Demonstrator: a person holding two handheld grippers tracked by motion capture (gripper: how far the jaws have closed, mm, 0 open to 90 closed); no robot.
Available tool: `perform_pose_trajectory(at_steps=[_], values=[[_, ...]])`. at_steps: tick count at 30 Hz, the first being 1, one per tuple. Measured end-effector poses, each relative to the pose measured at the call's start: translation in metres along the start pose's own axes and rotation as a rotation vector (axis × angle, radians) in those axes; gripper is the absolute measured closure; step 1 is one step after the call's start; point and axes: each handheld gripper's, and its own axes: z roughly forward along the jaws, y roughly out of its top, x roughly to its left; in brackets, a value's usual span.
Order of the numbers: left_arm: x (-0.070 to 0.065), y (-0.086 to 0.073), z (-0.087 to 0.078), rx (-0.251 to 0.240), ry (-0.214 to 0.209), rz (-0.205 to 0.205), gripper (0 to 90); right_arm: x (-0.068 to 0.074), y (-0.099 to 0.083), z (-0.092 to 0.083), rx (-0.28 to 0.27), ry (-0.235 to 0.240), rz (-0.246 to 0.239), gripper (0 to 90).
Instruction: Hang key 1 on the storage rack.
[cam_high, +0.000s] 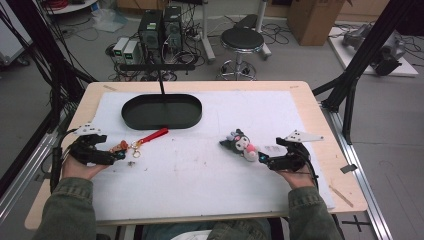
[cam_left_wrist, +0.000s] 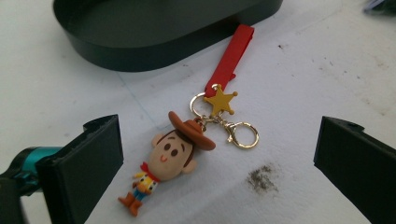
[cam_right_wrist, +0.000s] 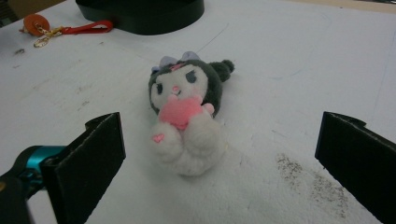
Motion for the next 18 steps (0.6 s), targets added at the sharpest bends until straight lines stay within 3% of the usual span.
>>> perform_pose_trajectory(at_steps=[7, 12, 17, 18], values=[[-0.002, 0.018, 0.009, 0.026, -0.040, 0.027, 1.8, 0.001, 0.000, 0.001, 0.002, -0.003, -0.005, 0.5], [-0.003, 0.029, 0.022, 0.092, -0.062, 0.056, 1.8, 0.002, 0.000, -0.001, -0.002, -0.007, -0.012, 0.5], [-0.007, 0.037, 0.029, 0.104, -0.075, 0.081, 1.9, 0.002, 0.000, 0.000, 0.000, -0.009, -0.015, 0.5], [-0.010, 0.041, 0.034, 0.138, -0.078, 0.102, 1.9, 0.002, 0.000, -0.001, 0.002, -0.012, -0.012, 0.5]])
